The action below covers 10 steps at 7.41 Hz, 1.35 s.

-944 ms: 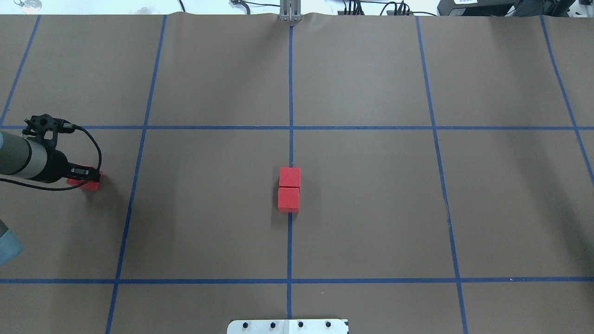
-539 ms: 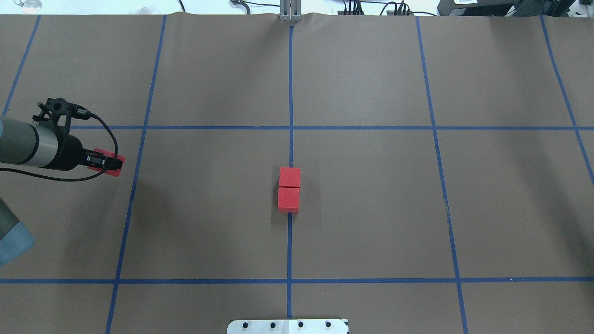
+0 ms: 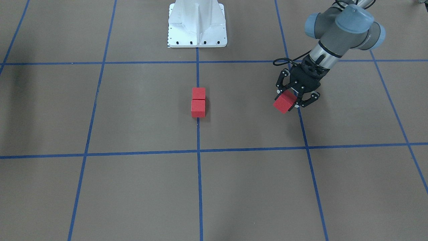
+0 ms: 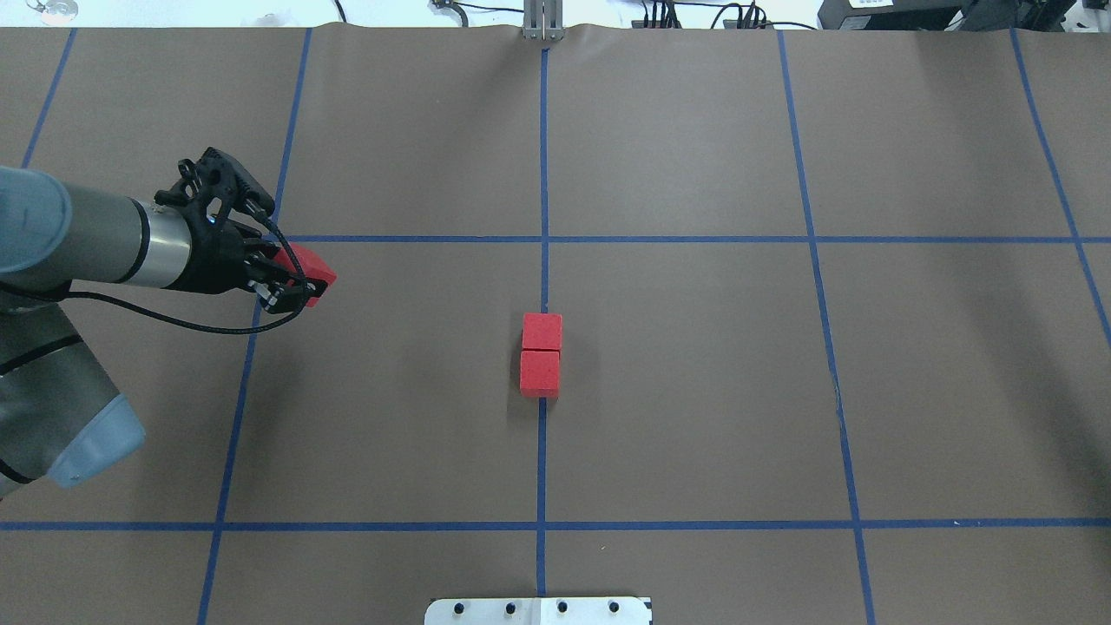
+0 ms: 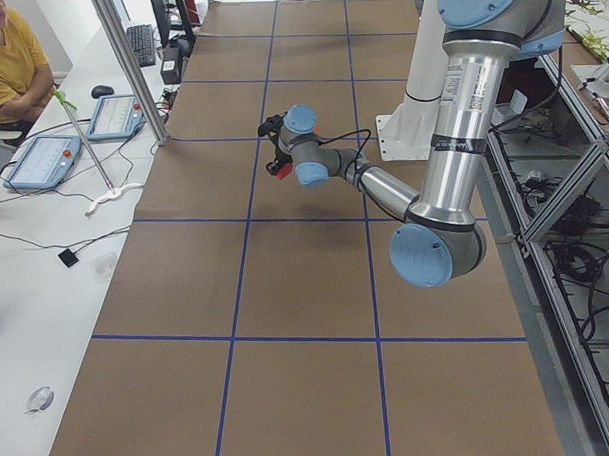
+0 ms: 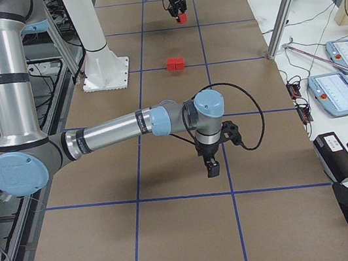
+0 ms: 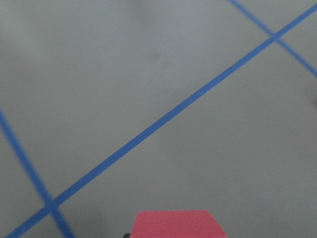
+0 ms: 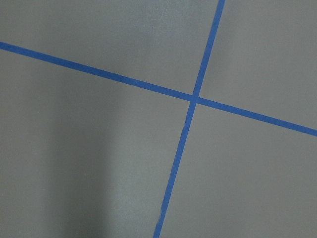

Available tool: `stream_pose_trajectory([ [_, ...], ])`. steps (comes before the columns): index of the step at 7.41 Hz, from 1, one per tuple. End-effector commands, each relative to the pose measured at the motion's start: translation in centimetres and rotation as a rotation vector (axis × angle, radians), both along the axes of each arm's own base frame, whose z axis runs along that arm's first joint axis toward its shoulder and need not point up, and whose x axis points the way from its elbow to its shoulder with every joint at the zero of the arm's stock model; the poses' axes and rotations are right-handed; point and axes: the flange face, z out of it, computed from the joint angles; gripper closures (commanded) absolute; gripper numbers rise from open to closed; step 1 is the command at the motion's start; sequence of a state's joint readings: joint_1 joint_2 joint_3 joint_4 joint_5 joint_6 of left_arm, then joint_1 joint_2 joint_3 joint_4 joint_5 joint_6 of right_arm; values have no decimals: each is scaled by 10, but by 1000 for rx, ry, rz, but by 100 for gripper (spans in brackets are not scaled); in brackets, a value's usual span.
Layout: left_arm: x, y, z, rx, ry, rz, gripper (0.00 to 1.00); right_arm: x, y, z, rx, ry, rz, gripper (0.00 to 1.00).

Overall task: Form red blocks into L shape at center
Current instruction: 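Lift and carry the red cube with the left gripper toward the center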

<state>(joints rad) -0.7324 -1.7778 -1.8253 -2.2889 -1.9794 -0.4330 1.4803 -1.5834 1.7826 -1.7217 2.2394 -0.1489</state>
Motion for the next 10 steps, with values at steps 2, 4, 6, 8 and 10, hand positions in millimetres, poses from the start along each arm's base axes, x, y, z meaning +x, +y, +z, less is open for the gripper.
stream_pose_trajectory([
  [2, 51, 21, -18, 178, -120, 182, 100, 0, 1, 1, -3, 0, 1, 0],
  [4, 93, 9, -79, 303, -264, 327, 100, 0, 1, 1, -3, 0, 1, 0],
  [6, 124, 1, -117, 423, -365, 465, 100, 0, 1, 1, -2, 0, 1, 0],
  [8, 180, -24, -138, 460, -393, 523, 100, 0, 1, 1, -4, 0, 2, 0],
  [10, 202, -22, -137, 472, -382, 540, 100, 0, 1, 1, -4, 0, 3, 0],
])
